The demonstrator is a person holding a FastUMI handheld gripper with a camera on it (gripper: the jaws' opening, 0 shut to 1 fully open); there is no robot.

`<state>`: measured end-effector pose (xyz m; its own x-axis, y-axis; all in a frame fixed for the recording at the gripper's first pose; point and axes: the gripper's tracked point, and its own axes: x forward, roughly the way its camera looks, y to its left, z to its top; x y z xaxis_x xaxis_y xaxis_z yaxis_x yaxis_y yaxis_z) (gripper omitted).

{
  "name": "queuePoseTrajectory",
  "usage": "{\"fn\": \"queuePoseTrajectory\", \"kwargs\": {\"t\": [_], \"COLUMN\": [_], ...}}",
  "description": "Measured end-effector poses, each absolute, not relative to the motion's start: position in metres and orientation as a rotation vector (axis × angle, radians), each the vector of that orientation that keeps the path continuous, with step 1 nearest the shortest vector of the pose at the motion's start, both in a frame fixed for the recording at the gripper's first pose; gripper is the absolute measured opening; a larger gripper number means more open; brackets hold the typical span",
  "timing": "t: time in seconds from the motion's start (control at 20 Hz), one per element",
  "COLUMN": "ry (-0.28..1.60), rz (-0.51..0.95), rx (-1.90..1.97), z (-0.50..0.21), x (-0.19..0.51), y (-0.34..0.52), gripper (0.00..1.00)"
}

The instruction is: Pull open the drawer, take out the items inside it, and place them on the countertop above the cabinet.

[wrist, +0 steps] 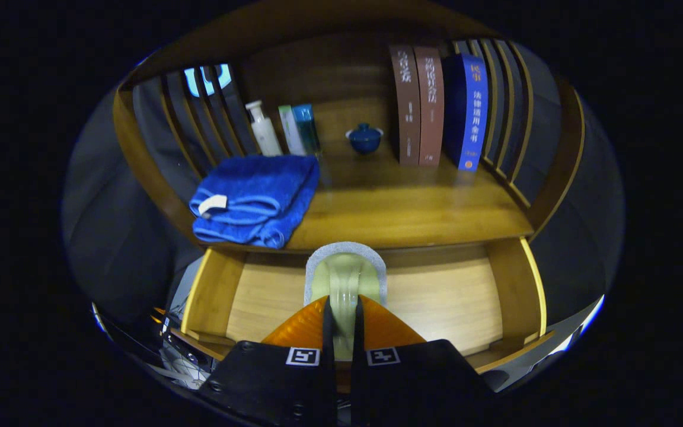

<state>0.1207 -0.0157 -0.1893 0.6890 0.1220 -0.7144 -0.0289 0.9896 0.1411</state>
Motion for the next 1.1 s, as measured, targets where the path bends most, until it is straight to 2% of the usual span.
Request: {"fn": "queuePoseTrajectory", "kwargs": {"t": [0.3, 0.65, 1.05, 1.1], "ry": [0.723, 0.796, 0.874, 0.863], "rz": [0.053, 0.026, -0.019, -0.019], "rx": [0.130, 0.168, 0.123, 0.146], "z": [-0.154, -0.171, -0.194, -0.197], "x": [0.192, 0.268, 0.301, 0.305], "y": [-0.026, -0.021, -0.025, -0.024], "gripper": [0.14, 0.14, 0.14, 0.18]}}
